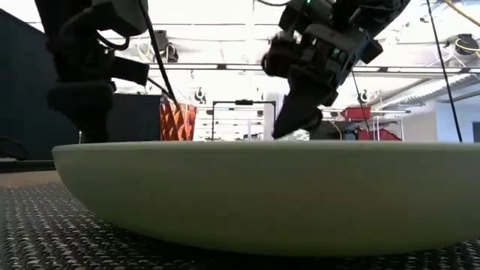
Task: Set table place
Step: Fold the black napkin
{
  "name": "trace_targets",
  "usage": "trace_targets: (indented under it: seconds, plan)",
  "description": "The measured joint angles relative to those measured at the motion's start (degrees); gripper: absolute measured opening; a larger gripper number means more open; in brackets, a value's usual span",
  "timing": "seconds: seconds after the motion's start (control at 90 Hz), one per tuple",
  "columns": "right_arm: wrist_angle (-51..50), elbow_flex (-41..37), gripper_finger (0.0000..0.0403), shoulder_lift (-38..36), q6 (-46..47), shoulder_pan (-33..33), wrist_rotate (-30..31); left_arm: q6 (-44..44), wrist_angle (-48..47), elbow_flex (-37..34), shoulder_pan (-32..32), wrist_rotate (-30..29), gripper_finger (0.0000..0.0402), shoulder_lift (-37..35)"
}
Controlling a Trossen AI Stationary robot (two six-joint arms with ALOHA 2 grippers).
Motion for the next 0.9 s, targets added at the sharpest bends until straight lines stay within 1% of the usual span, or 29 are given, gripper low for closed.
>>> trace_targets:
  seconds: [0.089,0.233,0.322,0.4,0.544,0.678,0.767,0.833,0.9]
  plan:
    - [4.9,0.0,0.0106,0.0,-0.6,1.7,1.7,-1.6,0.3,0.0,-1.9,-5.2,0.0157,-2.8]
    - [10.4,0.0,0.0106,0.3,-0.3,3.0,1.5,-4.5,0.2,0.0,-4.6,-12.3,0.0157,-7.6]
    - [11.0,0.0,0.0107,0.8,-0.2,3.2,1.5,-5.9,0.2,0.0,-6.0,-16.3,0.0157,-10.4]
    - [11.5,0.1,0.0107,2.1,-0.6,3.0,1.5,-6.0,0.4,-0.1,-6.7,-18.3,0.0157,-11.7]
    - [11.0,0.1,0.0107,5.7,-0.3,3.0,1.0,-7.5,0.5,-1.2,-7.9,-18.2,0.0157,-12.0]
    - [11.1,0.1,0.0107,8.1,0.6,3.1,0.8,-7.5,2.1,-3.6,-8.8,-13.6,0.0157,-10.4]
    - [11.0,0.1,0.0107,8.3,0.6,3.1,1.1,-7.4,3.5,-4.8,-9.1,-11.9,0.0157,-9.1]
    - [10.1,0.1,0.0107,8.3,-0.5,3.1,1.9,-6.4,3.8,-4.8,-9.2,-12.0,0.0157,-7.4]
    - [8.8,0.1,0.0107,8.3,-1.8,3.1,2.8,-2.6,3.9,-4.9,-9.1,-12.8,0.0157,-5.5]
